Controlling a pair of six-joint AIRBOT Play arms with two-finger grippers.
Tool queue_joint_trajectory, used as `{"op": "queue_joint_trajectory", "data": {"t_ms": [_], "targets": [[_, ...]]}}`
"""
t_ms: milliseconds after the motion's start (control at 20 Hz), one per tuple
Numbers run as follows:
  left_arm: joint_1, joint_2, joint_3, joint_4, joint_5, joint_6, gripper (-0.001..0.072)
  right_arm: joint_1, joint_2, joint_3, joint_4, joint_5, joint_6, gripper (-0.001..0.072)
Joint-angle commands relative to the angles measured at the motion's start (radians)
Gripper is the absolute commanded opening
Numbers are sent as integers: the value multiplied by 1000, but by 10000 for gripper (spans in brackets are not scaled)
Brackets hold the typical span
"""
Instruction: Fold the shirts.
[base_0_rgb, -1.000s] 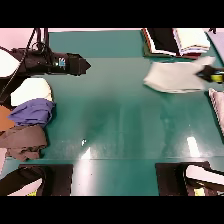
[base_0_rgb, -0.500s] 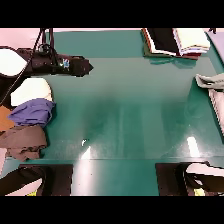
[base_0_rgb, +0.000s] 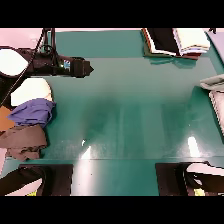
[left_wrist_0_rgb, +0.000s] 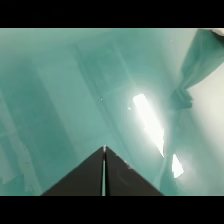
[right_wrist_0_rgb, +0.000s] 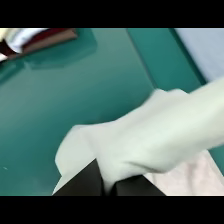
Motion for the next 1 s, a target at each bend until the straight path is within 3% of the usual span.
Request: {"op": "queue_joint_trajectory", "data": {"t_ms": [0,350,400,450,500,550,650,750,950], "targets": [[0,0,0,1,0,6,24,-55,61,-90,-101,21,0,14],[0,0,0,2,0,35,24,-216,221,-363,-262,98,-3,31],[0,0,0,2,1,35,24,-240,244,-398,-292,113,-3,180],[0,0,0,2,2,36,24,-264,261,-424,-307,114,-2,373],[0,0,0,2,2,48,24,-289,278,-446,-309,114,-2,500],[0,0,0,2,2,61,24,-306,296,-459,-305,114,3,536],[0,0,0,2,2,61,24,-307,330,-461,-239,92,5,536],[0,0,0,1,2,61,24,-275,361,-461,-73,50,5,535],[0,0,0,2,15,61,24,-23,409,-462,176,24,5,533]]}}
